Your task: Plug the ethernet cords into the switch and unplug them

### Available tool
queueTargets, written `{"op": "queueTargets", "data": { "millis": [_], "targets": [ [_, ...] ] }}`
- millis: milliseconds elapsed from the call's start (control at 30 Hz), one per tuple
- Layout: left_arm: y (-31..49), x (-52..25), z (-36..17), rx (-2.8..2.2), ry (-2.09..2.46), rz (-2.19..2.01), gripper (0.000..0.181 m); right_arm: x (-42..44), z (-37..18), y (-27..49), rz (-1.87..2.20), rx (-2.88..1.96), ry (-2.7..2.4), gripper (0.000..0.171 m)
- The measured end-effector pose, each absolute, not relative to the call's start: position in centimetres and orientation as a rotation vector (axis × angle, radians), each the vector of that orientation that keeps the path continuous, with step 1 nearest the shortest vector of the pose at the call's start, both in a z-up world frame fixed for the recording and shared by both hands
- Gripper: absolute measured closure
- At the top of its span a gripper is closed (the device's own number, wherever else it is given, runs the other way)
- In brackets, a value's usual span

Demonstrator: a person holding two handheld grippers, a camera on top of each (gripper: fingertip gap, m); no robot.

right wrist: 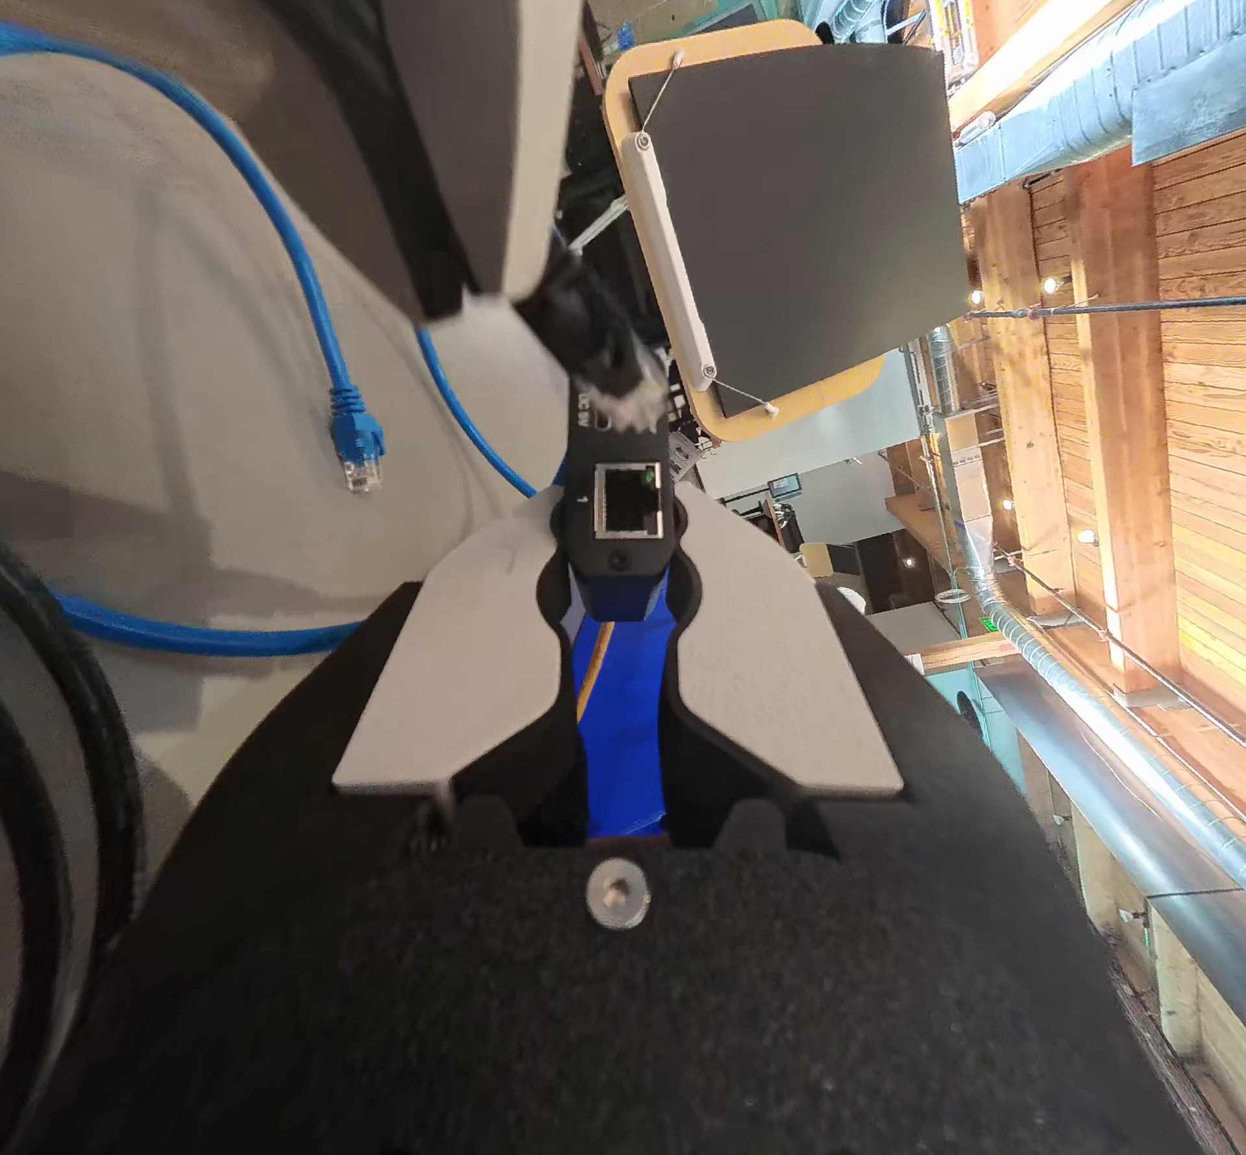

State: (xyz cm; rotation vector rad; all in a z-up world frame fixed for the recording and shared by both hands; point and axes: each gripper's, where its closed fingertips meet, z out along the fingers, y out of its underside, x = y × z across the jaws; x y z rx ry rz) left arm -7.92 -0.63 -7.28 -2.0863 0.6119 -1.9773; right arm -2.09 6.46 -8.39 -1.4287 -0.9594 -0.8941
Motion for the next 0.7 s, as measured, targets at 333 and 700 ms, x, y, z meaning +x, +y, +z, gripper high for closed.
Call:
{"op": "queueTargets", "data": {
  "millis": [333,700],
  "targets": [
    [5.2,-13.7,-17.0,-2.423,1.080,-0.953,0.172,-0.4,-8.5,6.3,-0.887,-1.463,-0.932,0.147],
    [3.8,-13.9,-14.5,-2.057,1.329,-0.405,0.155,-0.6,-8.9,6.3,-0.868,-1.475,-0.933,0.147]
  ]
}}
